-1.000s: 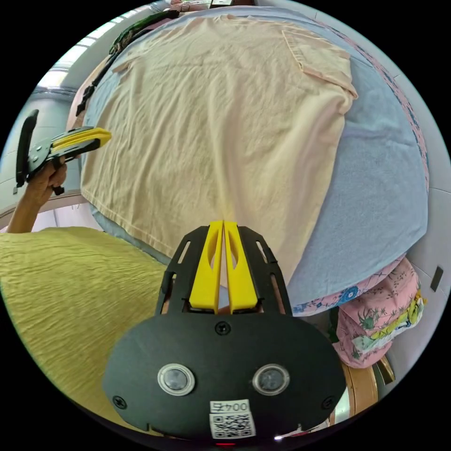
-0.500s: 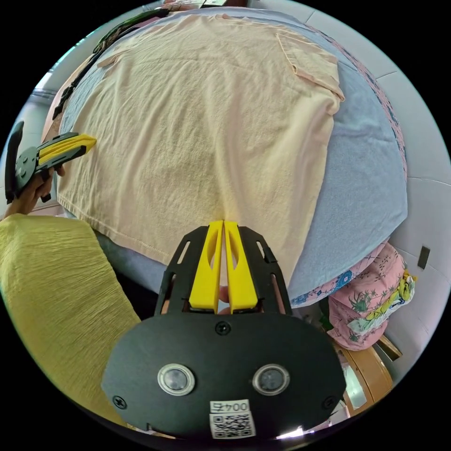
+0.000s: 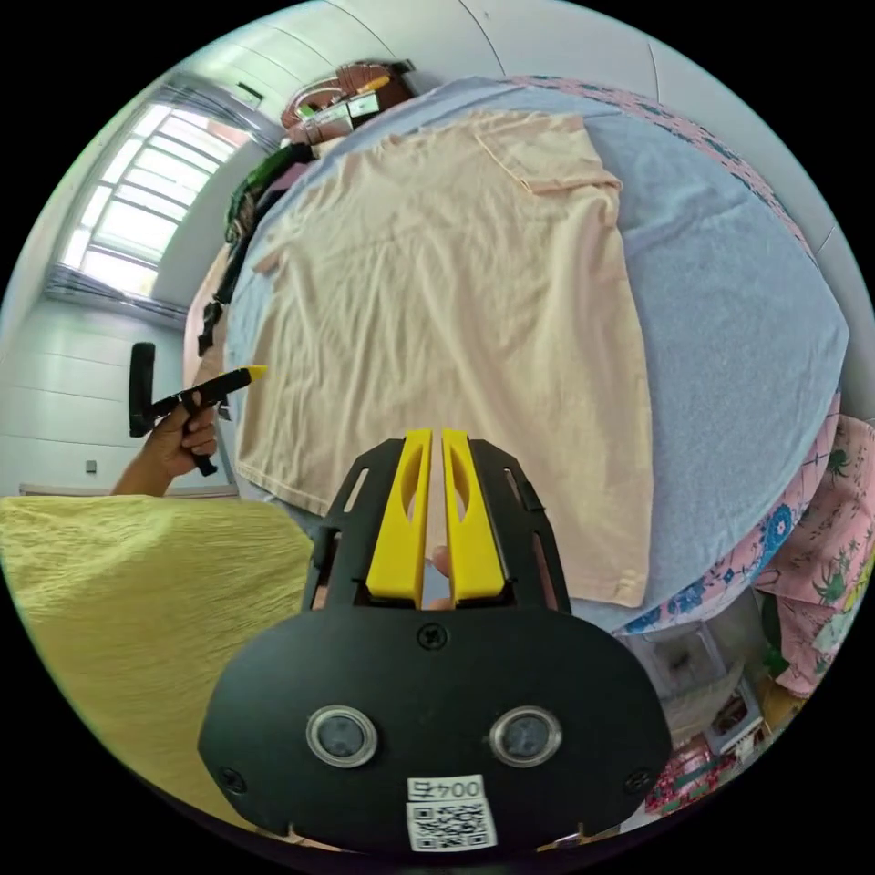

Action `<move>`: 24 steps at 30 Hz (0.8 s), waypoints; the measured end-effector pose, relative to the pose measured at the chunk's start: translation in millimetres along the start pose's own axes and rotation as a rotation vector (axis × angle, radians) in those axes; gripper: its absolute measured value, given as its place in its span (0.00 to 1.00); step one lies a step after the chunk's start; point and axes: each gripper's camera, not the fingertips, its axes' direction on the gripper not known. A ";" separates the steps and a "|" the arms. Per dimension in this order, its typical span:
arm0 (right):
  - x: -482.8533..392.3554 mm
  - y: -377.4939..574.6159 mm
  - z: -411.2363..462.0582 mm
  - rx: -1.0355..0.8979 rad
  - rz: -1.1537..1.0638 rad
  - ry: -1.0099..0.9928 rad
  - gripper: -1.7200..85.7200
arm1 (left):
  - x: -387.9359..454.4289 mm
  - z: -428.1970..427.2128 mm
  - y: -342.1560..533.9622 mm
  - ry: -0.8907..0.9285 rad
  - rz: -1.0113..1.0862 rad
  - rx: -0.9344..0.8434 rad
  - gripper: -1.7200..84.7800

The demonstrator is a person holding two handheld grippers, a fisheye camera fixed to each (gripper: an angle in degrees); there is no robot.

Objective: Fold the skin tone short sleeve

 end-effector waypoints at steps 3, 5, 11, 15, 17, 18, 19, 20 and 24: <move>-20.7 8.8 -5.7 0.082 0.003 -0.034 0.11 | -35.0 -39.7 -4.0 -0.057 -0.056 0.059 0.05; -37.0 16.0 -9.9 0.153 0.000 -0.060 0.10 | -55.9 -61.7 -9.2 -0.080 -0.090 0.107 0.05; -103.0 35.6 -0.7 0.297 0.015 -0.087 0.10 | -111.1 -95.3 -48.7 -0.192 -0.062 0.182 0.04; -166.9 29.9 26.2 0.321 0.038 -0.055 0.10 | -135.0 -96.1 -90.6 -0.315 0.105 0.171 0.05; -199.2 18.6 39.6 0.324 0.052 -0.068 0.10 | -146.4 -93.9 -106.3 -0.333 0.182 0.144 0.05; -222.7 8.2 48.5 0.333 0.039 -0.069 0.10 | -154.1 -92.1 -115.3 -0.349 0.225 0.128 0.06; -247.0 -4.8 58.0 0.336 0.016 -0.054 0.10 | -161.6 -90.8 -123.5 -0.352 0.267 0.113 0.07; -259.3 -12.2 62.8 0.337 -0.002 -0.043 0.10 | -164.9 -90.3 -127.0 -0.353 0.286 0.107 0.07; -342.9 -70.6 95.8 0.335 -0.136 0.044 0.11 | -183.0 -98.3 -150.4 -0.345 0.406 0.113 0.10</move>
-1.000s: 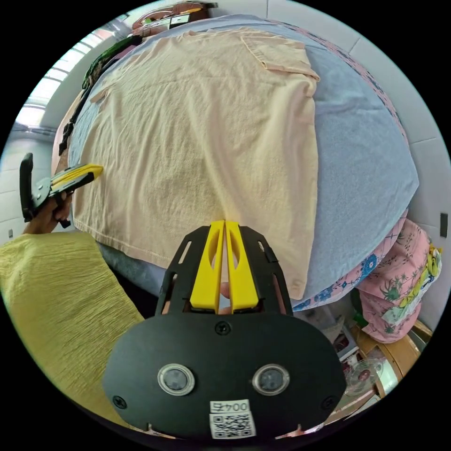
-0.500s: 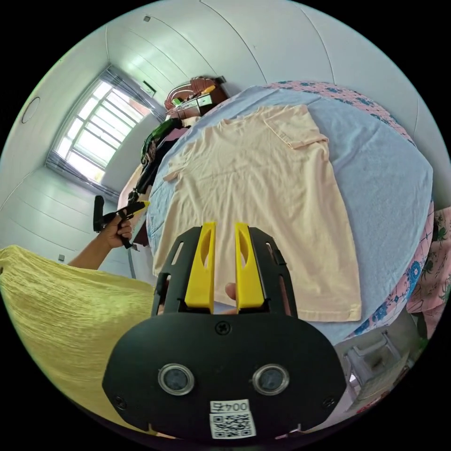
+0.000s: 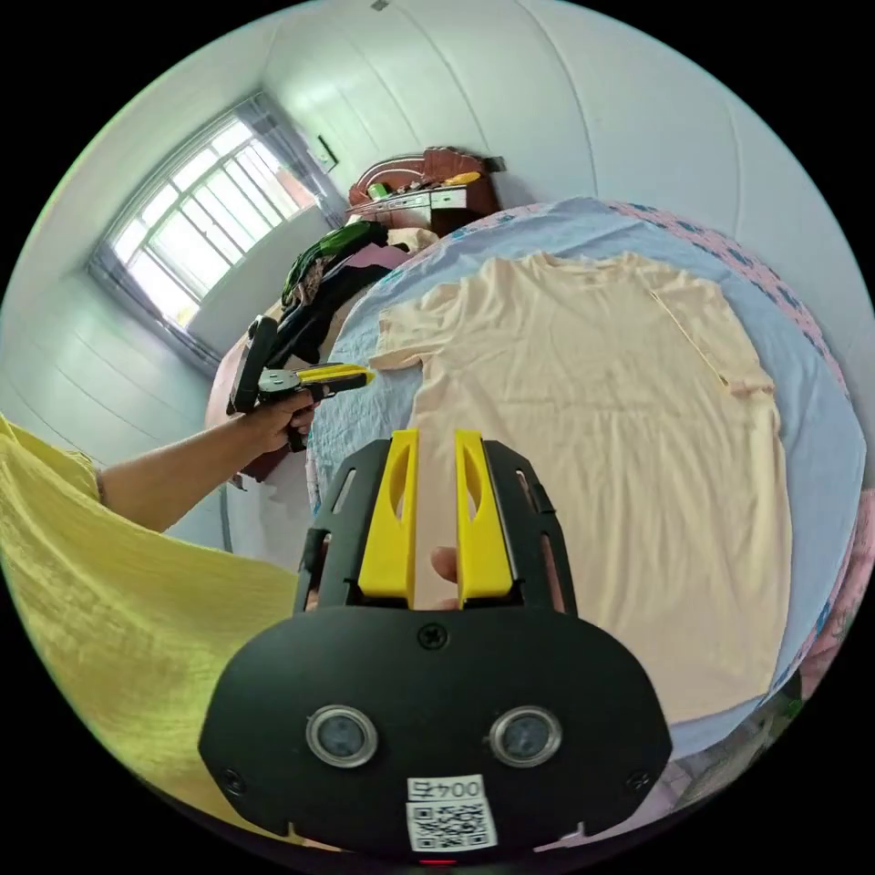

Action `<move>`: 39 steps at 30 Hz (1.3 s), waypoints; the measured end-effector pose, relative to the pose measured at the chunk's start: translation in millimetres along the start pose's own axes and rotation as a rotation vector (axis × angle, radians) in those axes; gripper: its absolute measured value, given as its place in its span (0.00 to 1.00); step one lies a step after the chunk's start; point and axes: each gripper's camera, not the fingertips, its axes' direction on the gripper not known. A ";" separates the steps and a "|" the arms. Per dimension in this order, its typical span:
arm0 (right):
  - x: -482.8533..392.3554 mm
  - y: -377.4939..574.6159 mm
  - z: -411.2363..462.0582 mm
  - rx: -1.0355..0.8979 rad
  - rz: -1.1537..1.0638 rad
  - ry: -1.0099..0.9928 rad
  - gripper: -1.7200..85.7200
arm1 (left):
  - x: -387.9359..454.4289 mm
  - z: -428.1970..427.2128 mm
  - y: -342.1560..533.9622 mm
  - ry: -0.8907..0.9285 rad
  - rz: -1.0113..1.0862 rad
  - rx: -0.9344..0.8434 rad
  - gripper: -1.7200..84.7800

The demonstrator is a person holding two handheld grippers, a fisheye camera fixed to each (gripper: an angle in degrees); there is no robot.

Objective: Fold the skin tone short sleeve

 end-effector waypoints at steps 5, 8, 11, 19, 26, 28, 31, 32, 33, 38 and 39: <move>-81.6 -53.0 48.0 -0.013 -0.185 0.111 0.11 | -28.7 -1.0 -13.2 0.008 0.068 -0.002 0.07; -125.8 -77.1 74.8 -0.039 -0.292 0.193 0.11 | -49.2 -3.6 -18.6 0.062 0.073 -0.016 0.05; -168.9 -96.8 102.2 -0.068 -0.423 0.275 0.11 | -82.5 -13.0 -26.0 0.172 0.001 -0.009 0.04; -273.3 -131.5 192.7 -0.145 -0.803 0.575 0.12 | -157.4 -34.6 -65.1 0.364 -0.032 -0.041 0.04; -325.6 -146.9 241.5 -0.165 -0.987 0.722 0.11 | -199.2 -41.9 -93.2 0.412 -0.027 -0.054 0.04; -337.4 -152.3 251.3 -0.148 -1.010 0.777 0.05 | -212.7 -46.2 -103.4 0.422 -0.016 -0.057 0.05; -345.7 -160.6 254.1 -0.120 -0.998 0.794 0.02 | -238.4 -54.5 -113.6 0.426 -0.057 -0.045 0.06; -346.3 -163.1 253.4 -0.116 -0.983 0.792 0.02 | -245.8 -56.6 -114.7 0.426 -0.075 -0.037 0.06; -346.5 -168.9 251.3 -0.113 -0.944 0.782 0.01 | -262.4 -59.5 -115.9 0.437 -0.115 -0.019 0.07; -341.5 -195.8 232.7 -0.070 -0.741 0.712 0.01 | -327.8 -35.2 -125.1 0.690 -0.383 -0.076 0.12; -340.6 -200.3 228.9 -0.058 -0.715 0.703 0.01 | -339.5 -26.1 -128.6 0.780 -0.466 -0.073 0.13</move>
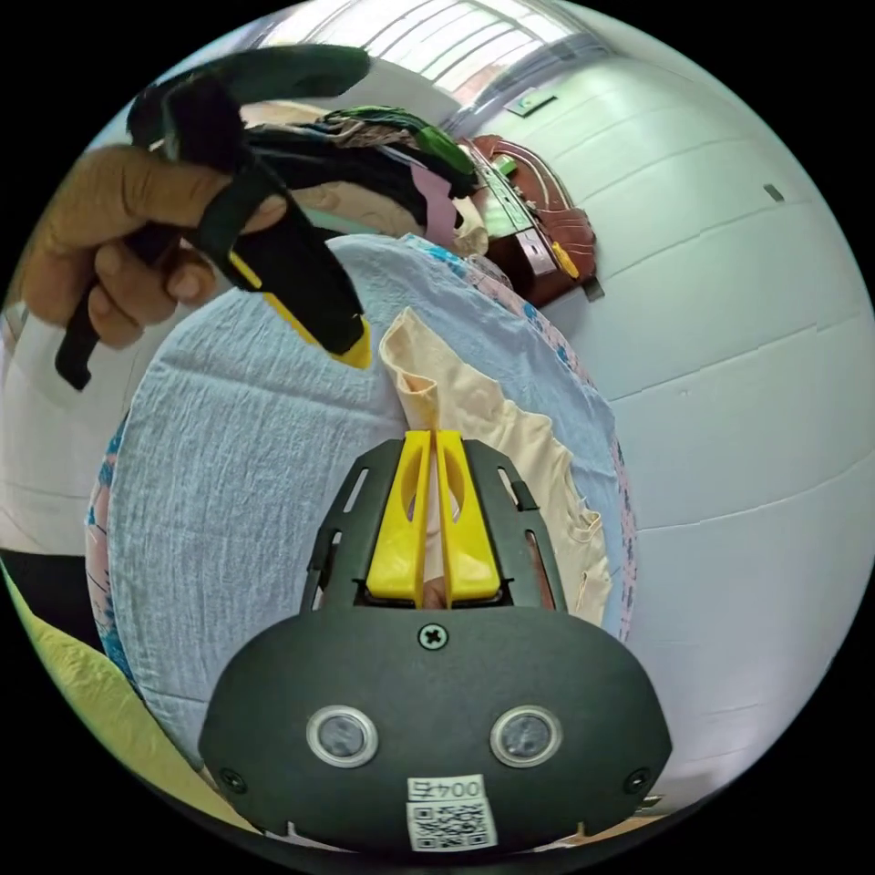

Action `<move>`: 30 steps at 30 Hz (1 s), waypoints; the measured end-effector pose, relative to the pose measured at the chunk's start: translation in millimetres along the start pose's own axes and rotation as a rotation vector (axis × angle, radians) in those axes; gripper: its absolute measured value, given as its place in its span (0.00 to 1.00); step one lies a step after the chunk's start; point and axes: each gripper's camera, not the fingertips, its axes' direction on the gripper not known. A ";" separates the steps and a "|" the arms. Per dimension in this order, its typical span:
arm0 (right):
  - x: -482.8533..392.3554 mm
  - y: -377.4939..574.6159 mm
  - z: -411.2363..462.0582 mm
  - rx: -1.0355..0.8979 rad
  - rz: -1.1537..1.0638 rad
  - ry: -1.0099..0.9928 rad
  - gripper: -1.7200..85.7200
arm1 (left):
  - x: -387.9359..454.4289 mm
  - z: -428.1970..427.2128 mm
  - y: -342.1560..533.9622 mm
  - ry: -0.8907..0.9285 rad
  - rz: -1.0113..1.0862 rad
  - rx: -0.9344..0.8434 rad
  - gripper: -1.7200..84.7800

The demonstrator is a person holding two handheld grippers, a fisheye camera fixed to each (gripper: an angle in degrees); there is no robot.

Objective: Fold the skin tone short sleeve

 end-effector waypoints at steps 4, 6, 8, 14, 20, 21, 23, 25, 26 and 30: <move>8.9 -2.6 -1.1 0.011 0.024 0.003 0.01 | -34.0 8.8 -31.5 0.252 -0.234 0.043 0.16; 11.4 -1.7 0.9 0.012 0.024 0.004 0.01 | -38.3 11.6 -46.3 0.263 -0.272 0.050 0.17; 14.4 -0.1 3.0 0.014 0.024 0.008 0.01 | -37.4 12.2 -63.5 0.231 -0.275 0.049 0.17; 29.3 8.9 11.0 0.026 0.044 0.014 0.01 | -29.3 9.8 -123.3 0.138 -0.274 0.073 0.13; 47.4 26.5 23.6 0.039 0.064 0.014 0.01 | 4.4 13.0 -159.0 0.073 -0.153 0.105 0.05; 52.4 31.0 26.8 0.039 0.076 0.009 0.01 | 19.5 11.4 -161.3 0.039 -0.109 0.131 0.04; 61.9 38.6 31.6 0.040 0.111 -0.010 0.01 | 46.5 11.9 -163.4 -0.019 -0.028 0.148 0.04; 78.6 51.3 37.9 0.037 0.190 -0.058 0.01 | 84.4 17.4 -164.7 -0.101 0.073 0.162 0.03; 83.4 55.0 39.6 0.036 0.215 -0.073 0.01 | 93.7 19.9 -165.2 -0.116 0.097 0.162 0.03; 121.2 88.6 54.7 0.024 0.421 -0.208 0.01 | 163.3 45.8 -170.5 -0.237 0.261 0.136 0.03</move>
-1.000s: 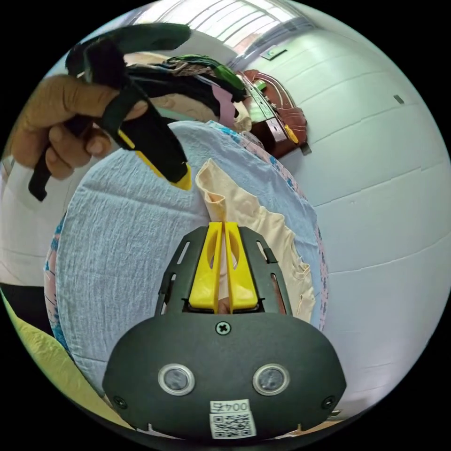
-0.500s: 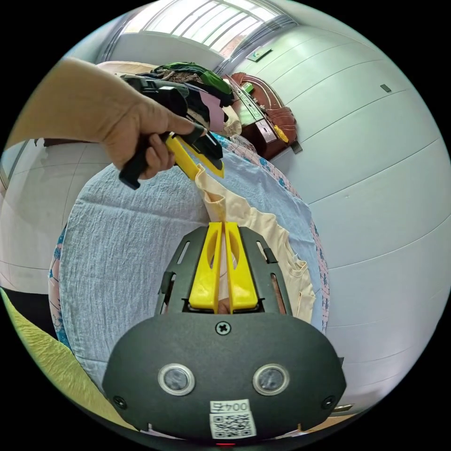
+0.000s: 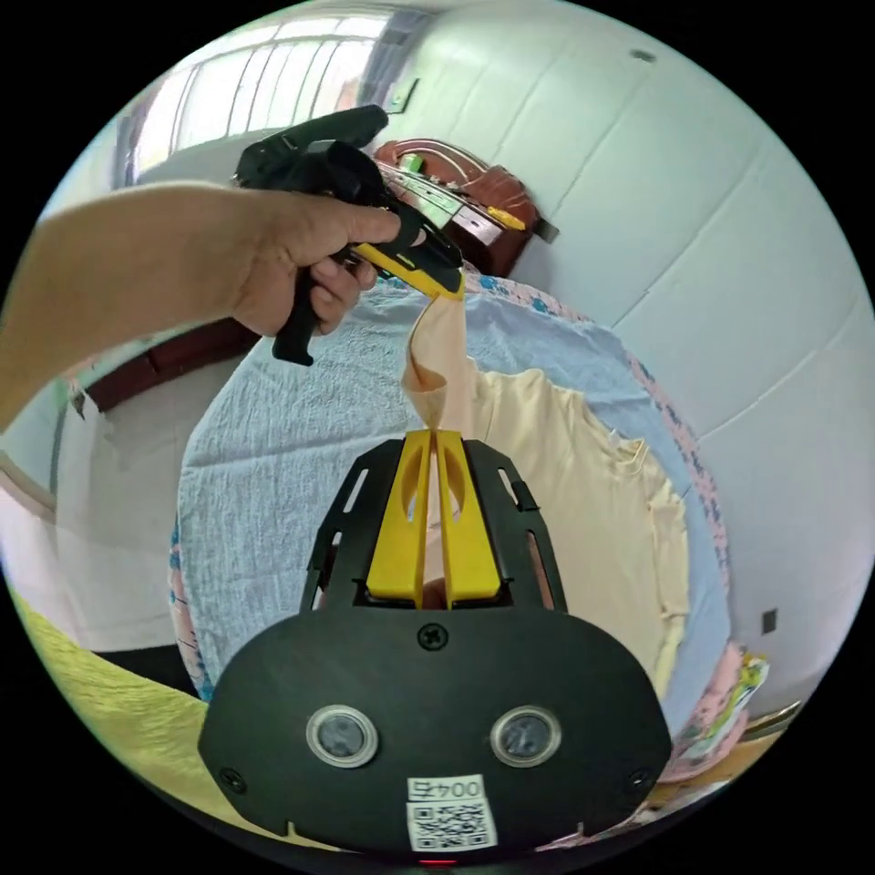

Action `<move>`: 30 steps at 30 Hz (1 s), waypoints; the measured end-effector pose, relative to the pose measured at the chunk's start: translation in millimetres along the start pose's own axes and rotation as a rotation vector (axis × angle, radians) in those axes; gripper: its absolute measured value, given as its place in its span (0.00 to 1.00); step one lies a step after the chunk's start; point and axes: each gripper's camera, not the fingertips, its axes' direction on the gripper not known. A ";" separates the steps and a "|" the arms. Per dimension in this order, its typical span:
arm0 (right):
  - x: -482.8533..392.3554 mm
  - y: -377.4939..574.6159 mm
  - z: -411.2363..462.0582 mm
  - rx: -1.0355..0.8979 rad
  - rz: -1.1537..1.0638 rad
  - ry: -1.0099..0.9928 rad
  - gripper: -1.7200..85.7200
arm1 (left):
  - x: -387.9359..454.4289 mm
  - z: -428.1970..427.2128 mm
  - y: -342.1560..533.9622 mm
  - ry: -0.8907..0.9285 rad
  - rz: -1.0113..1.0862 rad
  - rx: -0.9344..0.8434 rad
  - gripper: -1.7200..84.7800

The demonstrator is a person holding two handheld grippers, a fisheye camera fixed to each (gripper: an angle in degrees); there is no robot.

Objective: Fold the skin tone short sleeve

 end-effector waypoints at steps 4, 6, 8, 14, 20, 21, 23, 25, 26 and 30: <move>59.9 23.7 7.3 -0.007 0.240 -0.153 0.01 | 75.2 27.7 -17.1 -0.117 0.174 -0.060 0.03; 89.2 37.7 12.7 -0.008 0.370 -0.242 0.01 | 104.1 42.6 -22.5 -0.149 0.231 -0.071 0.03; 117.7 53.5 19.9 -0.010 0.495 -0.322 0.01 | 129.6 60.6 -27.5 -0.166 0.269 -0.097 0.03; 200.1 113.1 50.8 -0.019 0.825 -0.551 0.01 | 202.5 143.7 -37.6 -0.246 0.400 -0.234 0.04; 257.2 176.7 97.9 -0.030 1.106 -0.787 0.02 | 232.8 240.2 -38.5 -0.360 0.437 -0.421 0.05; 265.1 187.8 107.7 -0.043 1.148 -0.829 0.02 | 235.5 255.1 -37.2 -0.385 0.444 -0.451 0.06; 274.9 203.5 119.3 -0.053 1.215 -0.881 0.02 | 239.7 270.6 -35.3 -0.398 0.462 -0.478 0.07; 284.3 221.7 131.0 -0.059 1.299 -0.944 0.03 | 245.3 277.3 -36.7 -0.362 0.471 -0.483 0.10; 286.2 226.3 133.2 -0.058 1.322 -0.957 0.03 | 246.6 276.5 -37.7 -0.345 0.473 -0.477 0.11; 296.0 254.4 139.5 -0.042 1.425 -1.006 0.07 | 238.7 251.5 -54.6 -0.171 0.424 -0.400 0.14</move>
